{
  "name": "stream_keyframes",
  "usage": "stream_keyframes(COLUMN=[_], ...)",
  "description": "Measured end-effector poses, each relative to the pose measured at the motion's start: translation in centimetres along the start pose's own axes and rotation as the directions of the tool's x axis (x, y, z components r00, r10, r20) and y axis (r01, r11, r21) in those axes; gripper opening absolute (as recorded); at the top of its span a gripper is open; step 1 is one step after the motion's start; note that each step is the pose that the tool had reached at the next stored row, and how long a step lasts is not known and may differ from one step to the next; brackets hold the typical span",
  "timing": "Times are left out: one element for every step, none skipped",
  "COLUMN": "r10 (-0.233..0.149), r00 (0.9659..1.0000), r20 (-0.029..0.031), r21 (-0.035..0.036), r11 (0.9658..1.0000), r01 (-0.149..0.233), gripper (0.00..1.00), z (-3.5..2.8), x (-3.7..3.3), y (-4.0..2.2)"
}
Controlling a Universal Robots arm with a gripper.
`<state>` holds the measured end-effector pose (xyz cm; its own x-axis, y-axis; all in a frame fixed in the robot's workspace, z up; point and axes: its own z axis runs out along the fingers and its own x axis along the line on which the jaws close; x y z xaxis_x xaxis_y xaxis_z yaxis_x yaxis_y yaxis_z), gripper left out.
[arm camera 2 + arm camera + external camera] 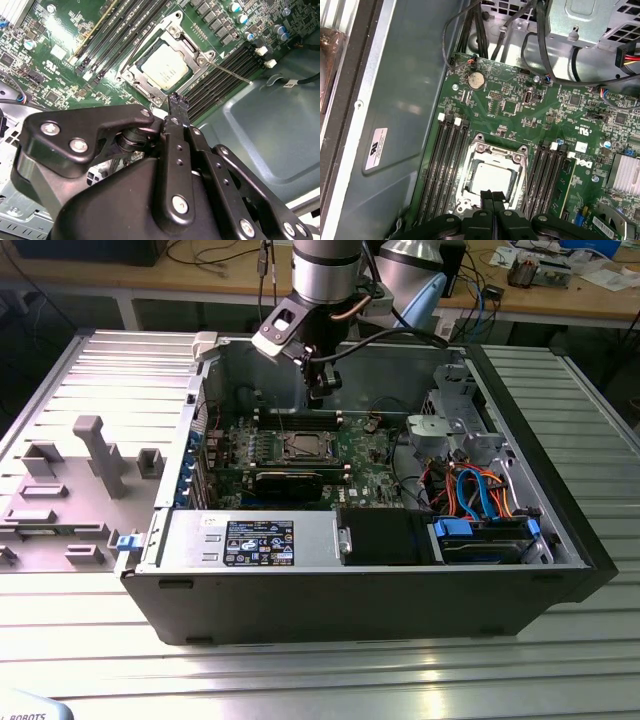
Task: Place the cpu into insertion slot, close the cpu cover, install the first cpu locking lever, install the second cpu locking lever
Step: 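Install the first cpu locking lever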
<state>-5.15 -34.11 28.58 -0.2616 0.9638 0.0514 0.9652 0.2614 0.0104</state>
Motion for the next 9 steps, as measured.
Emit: stream_keyframes(r10=[-0.002, -0.006, -0.009, -0.010, -0.011, -0.011, -0.012, -0.012, -0.012], r00=[1.0000, 1.0000, 1.0000, 0.9999, 0.9999, 0.9999, 0.9999, 0.9999, 0.9999], r20=[0.0000, -0.0001, -0.0001, -0.0001, -0.0001, -0.0001, -0.0001, -0.0002, -0.0001], r21=[0.0001, 0.0004, 0.0005, 0.0006, 0.0006, 0.0006, 0.0006, 0.0006, 0.0006], r11=[1.0000, 1.0000, 1.0000, 0.9999, 0.9999, 0.9999, 0.9999, 0.9999, 0.9999], r01=[0.002, 0.006, 0.009, 0.010, 0.011, 0.011, 0.012, 0.012, 0.012], gripper=[0.11, 0.11, 0.11, 0.11, 0.11, 0.11, 0.11, 0.11, 0.11], z=[0.00, 0.00, 0.00, 0.00, 0.00, 0.00, 0.00, 0.00, 0.00], x=[0.00, 0.00, 0.00, 0.00, 0.00, 0.00, 0.00, 0.00, 0.00], y=[0.00, 0.00, 0.00, 0.00, 0.00, 0.00, 0.00, 0.00, 0.00])
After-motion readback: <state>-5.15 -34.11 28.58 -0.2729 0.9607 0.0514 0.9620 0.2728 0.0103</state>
